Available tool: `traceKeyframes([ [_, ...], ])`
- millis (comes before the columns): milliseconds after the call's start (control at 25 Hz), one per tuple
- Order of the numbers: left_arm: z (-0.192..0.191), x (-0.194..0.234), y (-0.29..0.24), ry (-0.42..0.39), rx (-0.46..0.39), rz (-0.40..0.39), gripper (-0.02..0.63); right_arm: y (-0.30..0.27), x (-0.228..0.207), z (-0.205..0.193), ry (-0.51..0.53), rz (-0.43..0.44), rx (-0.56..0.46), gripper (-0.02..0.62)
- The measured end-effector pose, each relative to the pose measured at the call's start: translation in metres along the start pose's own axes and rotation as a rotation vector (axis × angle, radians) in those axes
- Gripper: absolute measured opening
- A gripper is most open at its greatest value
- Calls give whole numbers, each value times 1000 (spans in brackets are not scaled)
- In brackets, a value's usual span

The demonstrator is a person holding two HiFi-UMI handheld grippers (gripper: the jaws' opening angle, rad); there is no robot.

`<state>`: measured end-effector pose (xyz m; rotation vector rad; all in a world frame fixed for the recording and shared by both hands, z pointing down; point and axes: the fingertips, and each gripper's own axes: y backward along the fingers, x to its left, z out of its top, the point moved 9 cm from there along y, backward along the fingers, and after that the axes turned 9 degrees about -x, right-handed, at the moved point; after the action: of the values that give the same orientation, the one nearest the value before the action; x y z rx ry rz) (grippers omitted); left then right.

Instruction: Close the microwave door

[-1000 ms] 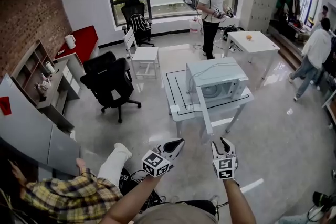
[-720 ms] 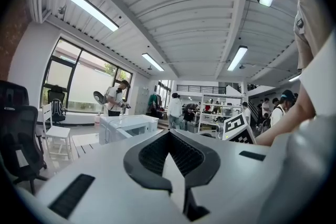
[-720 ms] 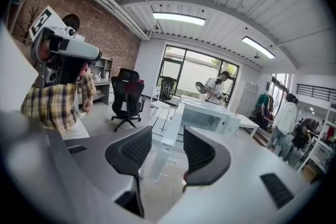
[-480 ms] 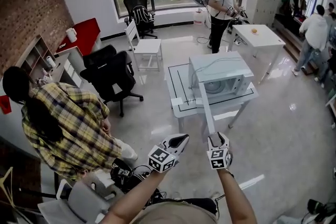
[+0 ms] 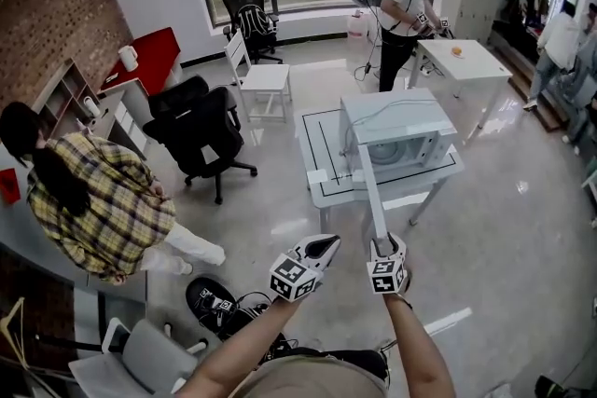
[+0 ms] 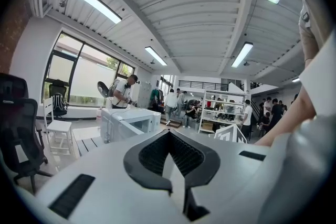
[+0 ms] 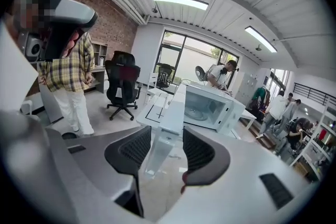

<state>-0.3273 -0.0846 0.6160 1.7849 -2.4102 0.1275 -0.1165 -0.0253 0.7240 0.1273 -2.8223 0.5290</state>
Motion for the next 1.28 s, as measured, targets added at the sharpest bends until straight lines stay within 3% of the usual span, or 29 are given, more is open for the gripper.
traceKeyframes([
  [520,-2,-8,-16,14,15,-8,5,8,-29,-6,-32,-10,-17,187],
  [680,-1,-16,-30,15,13,30,5,11,-45,-11,-38,9,-27,187],
  [1280,7,-77,-122,-3,7,143,5,9,-137,-31,-3,168,-82,187],
])
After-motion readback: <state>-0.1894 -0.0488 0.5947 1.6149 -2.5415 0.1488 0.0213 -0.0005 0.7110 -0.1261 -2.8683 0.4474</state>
